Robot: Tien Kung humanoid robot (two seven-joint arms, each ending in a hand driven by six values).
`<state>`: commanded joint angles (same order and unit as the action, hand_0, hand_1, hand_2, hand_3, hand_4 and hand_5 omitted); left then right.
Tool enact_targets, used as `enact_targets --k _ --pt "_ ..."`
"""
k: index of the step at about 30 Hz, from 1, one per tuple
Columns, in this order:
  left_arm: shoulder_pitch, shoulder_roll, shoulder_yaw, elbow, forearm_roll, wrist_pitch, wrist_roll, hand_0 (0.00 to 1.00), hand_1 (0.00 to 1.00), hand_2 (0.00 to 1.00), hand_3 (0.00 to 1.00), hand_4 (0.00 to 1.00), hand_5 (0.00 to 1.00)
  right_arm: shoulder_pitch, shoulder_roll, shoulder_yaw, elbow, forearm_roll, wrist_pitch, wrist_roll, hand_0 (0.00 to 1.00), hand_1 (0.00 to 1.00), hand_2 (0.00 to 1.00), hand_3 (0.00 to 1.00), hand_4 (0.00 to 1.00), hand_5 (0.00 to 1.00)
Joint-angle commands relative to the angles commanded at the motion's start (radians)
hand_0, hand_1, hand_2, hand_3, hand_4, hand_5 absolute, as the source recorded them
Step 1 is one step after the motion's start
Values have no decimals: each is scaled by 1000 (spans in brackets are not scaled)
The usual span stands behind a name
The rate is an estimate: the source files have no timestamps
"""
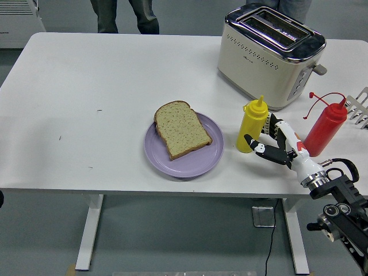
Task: Pick up the cup,pour liquid into bread,place the cup on the desk
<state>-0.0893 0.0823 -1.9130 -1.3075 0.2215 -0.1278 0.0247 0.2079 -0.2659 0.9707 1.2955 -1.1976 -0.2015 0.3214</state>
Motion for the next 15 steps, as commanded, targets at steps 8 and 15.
enact_targets --k 8,15 --pt "1 1 3 0 -1 0 0 828 818 859 818 655 998 -2 1 -3 -3 5 -9 9 578 619 618 708 570 86" --pt "2 2 5 0 -1 0 0 827 818 860 818 655 998 -2 2 -5 0 11 -15 18 560 609 609 700 585 110"
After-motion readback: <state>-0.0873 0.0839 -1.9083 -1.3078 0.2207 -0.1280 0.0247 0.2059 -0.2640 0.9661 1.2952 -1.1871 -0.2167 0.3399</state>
